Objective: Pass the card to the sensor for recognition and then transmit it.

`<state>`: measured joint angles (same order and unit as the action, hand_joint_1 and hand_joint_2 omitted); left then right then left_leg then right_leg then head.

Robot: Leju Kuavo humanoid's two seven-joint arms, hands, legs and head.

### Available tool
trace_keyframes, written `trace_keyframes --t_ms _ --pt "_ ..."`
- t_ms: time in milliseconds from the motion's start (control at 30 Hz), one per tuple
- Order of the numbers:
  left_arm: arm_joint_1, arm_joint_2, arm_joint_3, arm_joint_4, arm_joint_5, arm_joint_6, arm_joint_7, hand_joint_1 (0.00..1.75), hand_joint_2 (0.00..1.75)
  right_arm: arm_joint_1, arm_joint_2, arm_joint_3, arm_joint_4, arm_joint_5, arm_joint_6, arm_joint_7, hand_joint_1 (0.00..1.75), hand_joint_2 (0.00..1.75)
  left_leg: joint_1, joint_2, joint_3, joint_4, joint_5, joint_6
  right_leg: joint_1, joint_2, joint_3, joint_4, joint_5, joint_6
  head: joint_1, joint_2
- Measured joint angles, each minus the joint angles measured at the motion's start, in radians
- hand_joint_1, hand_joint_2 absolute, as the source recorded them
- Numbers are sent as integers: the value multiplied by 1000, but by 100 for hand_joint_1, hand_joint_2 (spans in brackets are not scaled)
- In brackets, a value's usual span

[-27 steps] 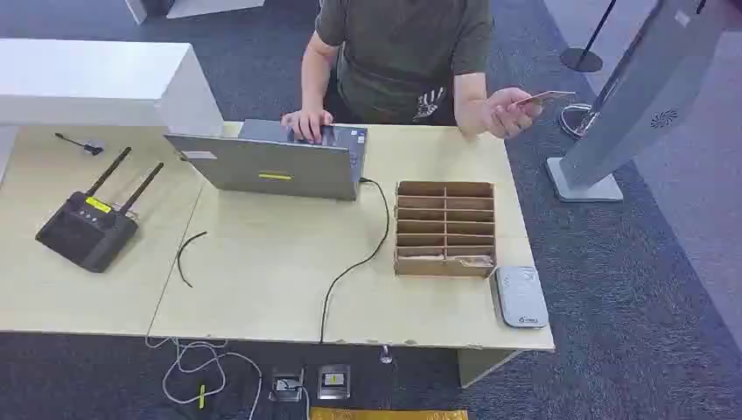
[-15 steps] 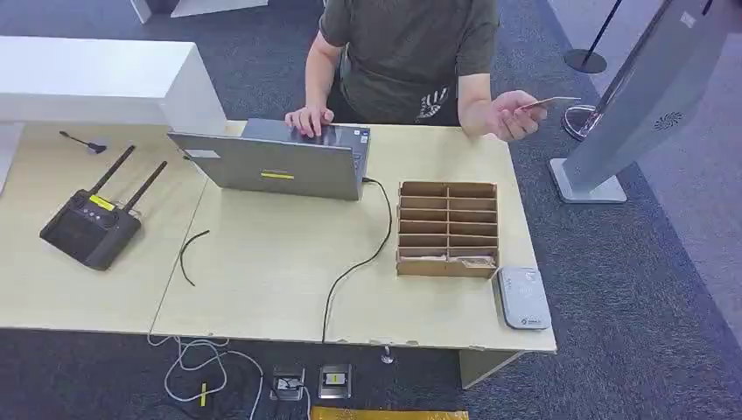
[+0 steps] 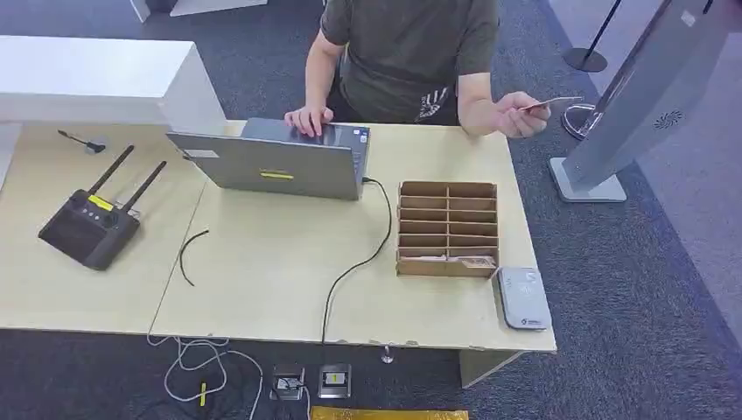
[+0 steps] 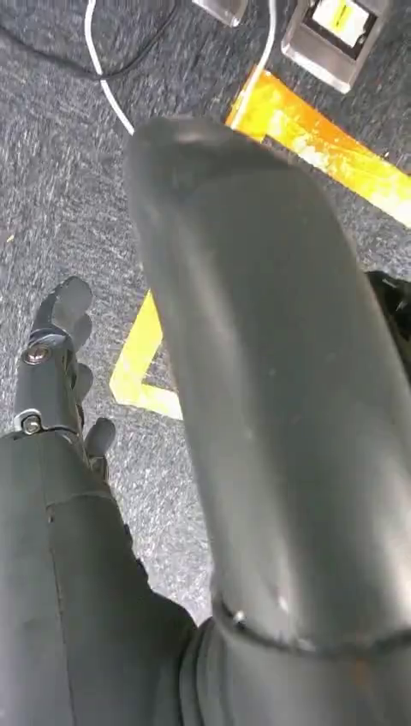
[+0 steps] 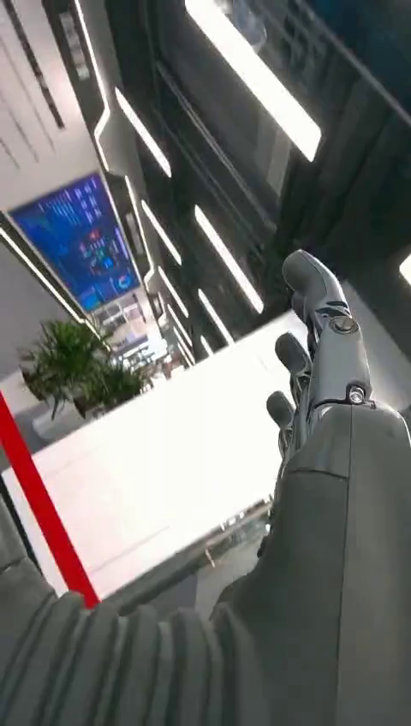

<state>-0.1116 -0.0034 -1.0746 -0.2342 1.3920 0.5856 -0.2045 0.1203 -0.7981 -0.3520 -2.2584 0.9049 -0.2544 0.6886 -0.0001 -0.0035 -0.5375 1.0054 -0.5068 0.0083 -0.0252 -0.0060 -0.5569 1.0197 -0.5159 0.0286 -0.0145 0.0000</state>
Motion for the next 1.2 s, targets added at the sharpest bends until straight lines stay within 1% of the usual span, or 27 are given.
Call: trace_keyframes --t_ms 133,233,333,367,400,467,533,600,667,767,833,1067,1200 --pt "-1 1 -10 0 -2 0 0 0 0 -110 -31 132 -9 28 67 1 0 175 0 0 0 0 0 0 0 1 0 0 0 0 -1 0" --pt "-1 2 -16 0 -4 0 0 0 0 -190 -45 254 -9 59 109 1 0 175 0 0 1 0 1 -1 0 0 -1 0 0 0 -1 0" --pt "-1 3 -25 0 -7 -3 -2 0 0 -264 -46 375 -8 100 131 2 0 175 1 0 1 0 1 -1 1 0 -1 0 0 0 -1 0" --pt "-1 4 -27 0 -8 -5 -2 0 0 -273 -46 401 -8 111 137 2 0 175 1 -1 1 0 1 -1 1 0 -1 0 0 0 -2 0" --pt "-2 5 -30 0 -10 -9 -4 0 0 -273 -47 448 -8 126 146 2 0 175 2 -2 0 0 1 -1 2 -2 -1 0 0 0 -1 0" --pt "-2 5 -33 0 -12 -13 -8 0 0 -300 -45 495 -8 137 166 3 0 175 1 -4 -2 0 1 -1 1 -3 -3 0 0 0 -2 0" --pt "-2 7 -42 0 -19 -19 -9 0 0 -373 -39 591 -8 149 205 3 0 175 2 -1 -1 0 1 -2 2 0 -4 0 0 0 -1 0" --pt "-6 8 -47 0 -29 -23 -9 0 0 -401 -34 677 -7 154 242 3 0 175 2 -1 -1 0 1 -2 2 0 -3 0 0 0 -1 0" --pt "-5 8 -48 0 -37 -30 -9 0 0 -409 -28 715 -3 151 265 3 0 175 2 -6 -3 0 2 -2 2 -5 -3 0 0 0 -1 0" --pt "-4 10 -49 1 -49 -37 -9 0 0 -453 -20 771 8 144 276 4 0 175 2 -5 -2 0 2 -2 2 -4 -3 0 0 0 -1 0" --pt "-6 11 -50 1 -56 -41 -8 0 0 -453 -14 806 13 136 272 4 0 175 2 -5 -3 0 2 -2 2 -5 -3 0 0 0 -1 0" --pt "-5 12 -67 1 -61 -42 -8 0 0 -471 6 881 39 135 266 5 0 175 2 -5 -2 0 2 -2 2 -4 -4 0 0 0 -1 0" --pt "-5 14 -75 1 -73 -54 -3 0 0 -468 18 909 60 119 237 6 0 175 2 -5 -2 0 2 -2 2 -5 -4 0 0 0 -1 0"
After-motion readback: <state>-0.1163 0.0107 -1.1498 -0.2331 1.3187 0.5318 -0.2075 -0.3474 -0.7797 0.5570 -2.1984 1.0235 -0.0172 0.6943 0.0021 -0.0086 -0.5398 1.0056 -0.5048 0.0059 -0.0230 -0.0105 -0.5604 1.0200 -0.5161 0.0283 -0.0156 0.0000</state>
